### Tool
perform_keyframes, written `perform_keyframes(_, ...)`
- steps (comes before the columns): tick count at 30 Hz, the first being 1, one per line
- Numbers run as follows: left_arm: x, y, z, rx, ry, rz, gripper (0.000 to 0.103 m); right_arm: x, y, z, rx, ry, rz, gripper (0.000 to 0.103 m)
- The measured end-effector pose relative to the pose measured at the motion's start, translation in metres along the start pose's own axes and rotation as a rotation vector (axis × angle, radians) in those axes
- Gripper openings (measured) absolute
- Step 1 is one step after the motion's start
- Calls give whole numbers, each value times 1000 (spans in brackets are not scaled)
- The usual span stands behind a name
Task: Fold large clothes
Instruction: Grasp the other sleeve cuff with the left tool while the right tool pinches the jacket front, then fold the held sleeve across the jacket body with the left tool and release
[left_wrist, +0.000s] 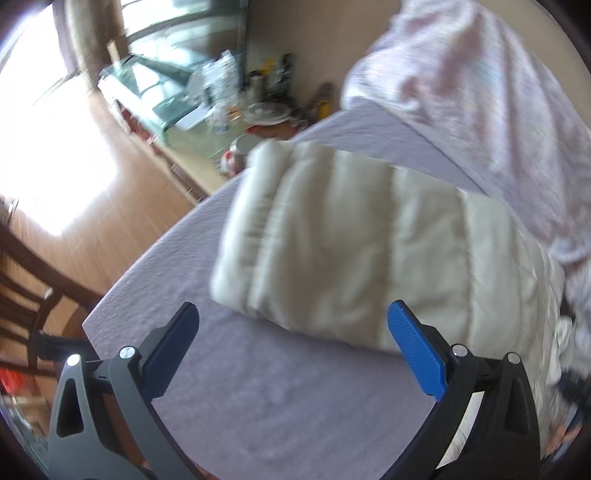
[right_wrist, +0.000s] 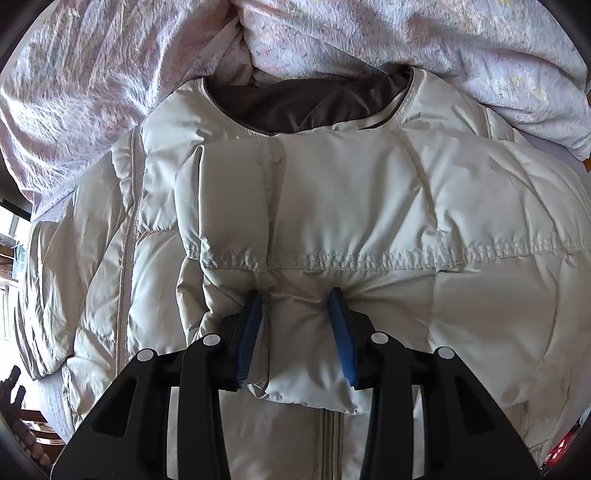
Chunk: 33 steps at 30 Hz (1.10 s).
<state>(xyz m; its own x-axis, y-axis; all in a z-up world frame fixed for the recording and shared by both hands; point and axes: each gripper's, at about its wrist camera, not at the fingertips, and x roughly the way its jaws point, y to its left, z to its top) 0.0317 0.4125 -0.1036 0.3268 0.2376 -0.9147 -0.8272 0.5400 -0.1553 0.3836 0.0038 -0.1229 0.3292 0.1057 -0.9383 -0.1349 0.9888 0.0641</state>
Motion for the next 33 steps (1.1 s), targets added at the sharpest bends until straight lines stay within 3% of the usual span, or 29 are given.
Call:
perform_keyframes(7, 26, 38, 21, -157, 64, -42, 83, -2, 9, -9, -23, 3, -2, 40)
perform_keyframes(11, 30, 50, 27, -228, 48, -78, 79, -5, 10, -14, -30, 0, 1, 40)
perform_keyframes(13, 29, 50, 29, -237, 44, -80, 69, -6, 9, -15, -25, -3, 3, 40)
perform_keyframes(17, 30, 44, 30, -233, 50, -111, 49, -8, 9, -18, -25, -5, -1, 40)
perform_keyframes(19, 30, 39, 30, -225, 53, -121, 34, -8, 10, -19, -27, -5, -4, 40)
perform_keyframes(24, 26, 23, 33, -173, 49, -91, 16, -11, 12, -22, -33, -2, -8, 40)
perform_keyframes(33, 5, -9, 38, -66, -7, -54, 9, -13, 8, -22, -27, -3, 11, 41)
